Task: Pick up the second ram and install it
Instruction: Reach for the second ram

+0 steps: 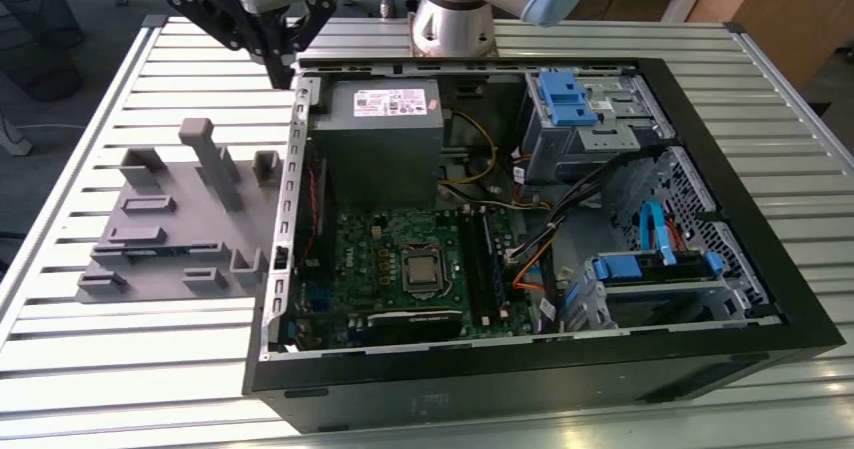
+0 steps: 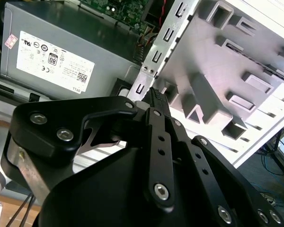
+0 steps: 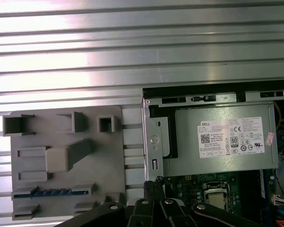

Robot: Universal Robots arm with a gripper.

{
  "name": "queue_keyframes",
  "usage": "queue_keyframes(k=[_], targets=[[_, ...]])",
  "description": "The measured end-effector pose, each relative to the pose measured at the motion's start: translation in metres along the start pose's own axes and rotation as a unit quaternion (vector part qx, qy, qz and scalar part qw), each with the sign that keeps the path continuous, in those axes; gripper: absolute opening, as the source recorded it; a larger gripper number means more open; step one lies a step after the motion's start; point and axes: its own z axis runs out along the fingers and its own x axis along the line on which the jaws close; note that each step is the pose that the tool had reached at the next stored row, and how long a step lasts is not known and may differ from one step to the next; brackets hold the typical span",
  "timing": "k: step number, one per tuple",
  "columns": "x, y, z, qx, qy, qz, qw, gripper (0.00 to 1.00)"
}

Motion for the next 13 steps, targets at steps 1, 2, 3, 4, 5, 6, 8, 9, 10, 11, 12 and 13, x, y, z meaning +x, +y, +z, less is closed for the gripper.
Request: queue_keyframes(k=[1, 2, 3, 4, 5, 6, 8, 9, 10, 11, 12, 13], targets=[[0.0003, 0.0000, 0.0001, 0.0000, 0.0000, 0.000, 1.0000, 0.11], [0.0006, -0.0001, 0.0001, 0.0000, 0.0001, 0.000, 1.0000, 0.11], [0.0009, -0.0001, 0.0001, 0.0000, 0.0001, 0.000, 1.0000, 0.11], [0.0013, -0.0001, 0.0002, 0.0000, 0.0001, 0.000, 1.0000, 0.11], [0.0016, -0.0002, 0.0002, 0.0000, 0.0001, 0.000, 1.0000, 0.11], [0.0019, -0.0002, 0.0003, 0.0000, 0.0002, 0.000, 1.0000, 0.11], [0.0026, -0.0002, 0.0004, 0.0000, 0.0002, 0.000, 1.0000, 0.11], [0.0029, -0.0002, 0.0004, 0.0000, 0.0003, 0.000, 1.0000, 0.11], [0.0032, -0.0003, 0.0005, 0.0000, 0.0003, 0.000, 1.0000, 0.11], [0.0036, -0.0003, 0.0005, 0.0000, 0.0003, 0.000, 1.0000, 0.11], [0.0039, -0.0003, 0.0006, 0.0000, 0.0003, 0.000, 1.0000, 0.11], [0.0043, -0.0004, 0.0006, 0.0000, 0.0003, 0.000, 1.0000, 0.11]])
